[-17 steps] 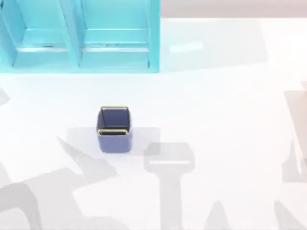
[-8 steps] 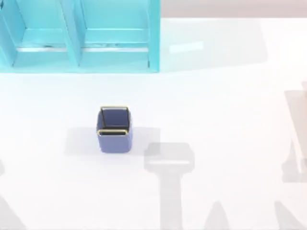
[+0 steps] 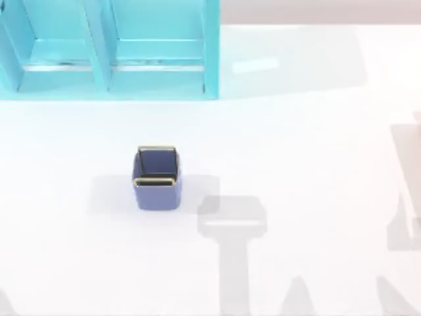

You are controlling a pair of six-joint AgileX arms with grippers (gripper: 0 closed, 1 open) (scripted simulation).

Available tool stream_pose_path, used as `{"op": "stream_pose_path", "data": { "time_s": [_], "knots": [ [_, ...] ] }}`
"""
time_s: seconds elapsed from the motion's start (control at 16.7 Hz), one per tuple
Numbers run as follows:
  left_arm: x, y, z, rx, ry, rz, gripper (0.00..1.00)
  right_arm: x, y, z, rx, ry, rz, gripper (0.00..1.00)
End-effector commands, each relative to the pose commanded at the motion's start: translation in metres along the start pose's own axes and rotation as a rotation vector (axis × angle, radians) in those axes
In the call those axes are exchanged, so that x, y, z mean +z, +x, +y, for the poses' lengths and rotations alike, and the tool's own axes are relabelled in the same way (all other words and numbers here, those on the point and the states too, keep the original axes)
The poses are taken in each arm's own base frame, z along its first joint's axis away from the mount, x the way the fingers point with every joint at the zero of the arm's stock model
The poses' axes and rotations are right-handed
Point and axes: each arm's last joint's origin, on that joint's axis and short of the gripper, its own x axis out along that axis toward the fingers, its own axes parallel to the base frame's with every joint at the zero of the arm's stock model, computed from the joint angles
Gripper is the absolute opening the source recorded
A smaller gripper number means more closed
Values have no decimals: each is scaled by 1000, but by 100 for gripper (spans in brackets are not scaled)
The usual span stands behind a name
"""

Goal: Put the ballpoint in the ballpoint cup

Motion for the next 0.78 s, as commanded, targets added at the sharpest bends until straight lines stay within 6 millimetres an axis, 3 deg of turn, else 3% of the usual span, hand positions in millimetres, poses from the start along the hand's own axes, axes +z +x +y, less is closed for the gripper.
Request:
{"op": "stream_pose_path", "data": {
  "time_s": [0.18,0.54,0.78],
  "knots": [
    [3,14,0,0,-6,0,100,0,0,0,0,0,0,100],
    [3,88,0,-3,-4,-4,100,0,0,0,0,0,0,100],
    [2,99,1,-1,-6,-2,100,0,0,0,0,0,0,100]
  ]
}}
